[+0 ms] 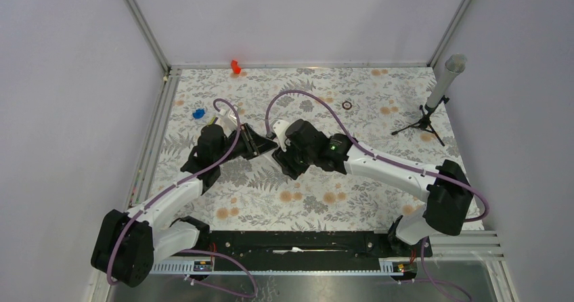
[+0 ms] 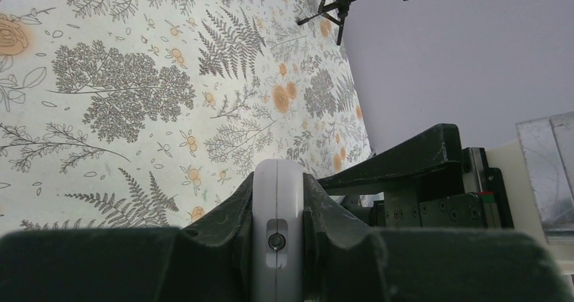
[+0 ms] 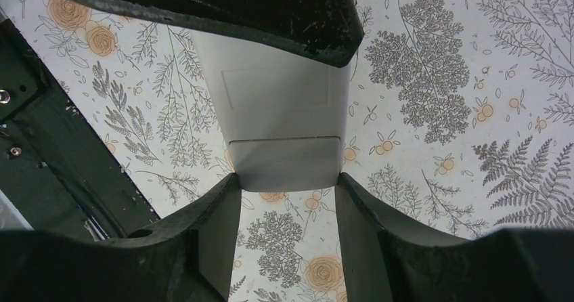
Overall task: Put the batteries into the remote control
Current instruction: Load the battery cover into the remote control.
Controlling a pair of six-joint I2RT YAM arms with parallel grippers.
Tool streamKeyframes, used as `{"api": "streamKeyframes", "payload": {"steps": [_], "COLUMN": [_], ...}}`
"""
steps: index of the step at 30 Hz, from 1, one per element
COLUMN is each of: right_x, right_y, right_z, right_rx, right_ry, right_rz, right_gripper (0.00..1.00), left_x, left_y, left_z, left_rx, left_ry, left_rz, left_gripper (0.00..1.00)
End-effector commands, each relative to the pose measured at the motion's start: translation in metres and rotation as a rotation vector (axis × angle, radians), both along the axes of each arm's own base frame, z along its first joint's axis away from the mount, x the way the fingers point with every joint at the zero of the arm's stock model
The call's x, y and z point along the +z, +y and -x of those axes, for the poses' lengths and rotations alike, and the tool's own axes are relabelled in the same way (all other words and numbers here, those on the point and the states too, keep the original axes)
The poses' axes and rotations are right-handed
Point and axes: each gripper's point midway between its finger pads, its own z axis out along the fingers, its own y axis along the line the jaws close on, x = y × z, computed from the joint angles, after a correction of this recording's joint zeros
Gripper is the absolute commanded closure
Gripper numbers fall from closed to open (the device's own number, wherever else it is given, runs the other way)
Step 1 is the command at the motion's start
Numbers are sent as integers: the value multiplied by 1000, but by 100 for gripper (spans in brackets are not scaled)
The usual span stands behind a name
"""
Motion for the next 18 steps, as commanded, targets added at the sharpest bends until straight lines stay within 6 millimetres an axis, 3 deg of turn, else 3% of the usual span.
{"api": "streamKeyframes", "payload": {"steps": [1, 9, 18], "right_x": [25, 22, 13], "right_y": [23, 23, 20], "right_z": [-21, -20, -9], "right_rx": [-43, -54, -15], "right_ry": [-58, -33, 19], "right_rz": [-99, -79, -42], "right_gripper": [55, 51, 44], "left_x": [40, 41, 43], "left_y": [-23, -22, -7], "left_z": [29, 26, 13], "left_rx": [-199, -188, -138], "left_ry": [-27, 7, 65], "left_rz": [138, 146, 175], "left_gripper": [100, 100, 100]}}
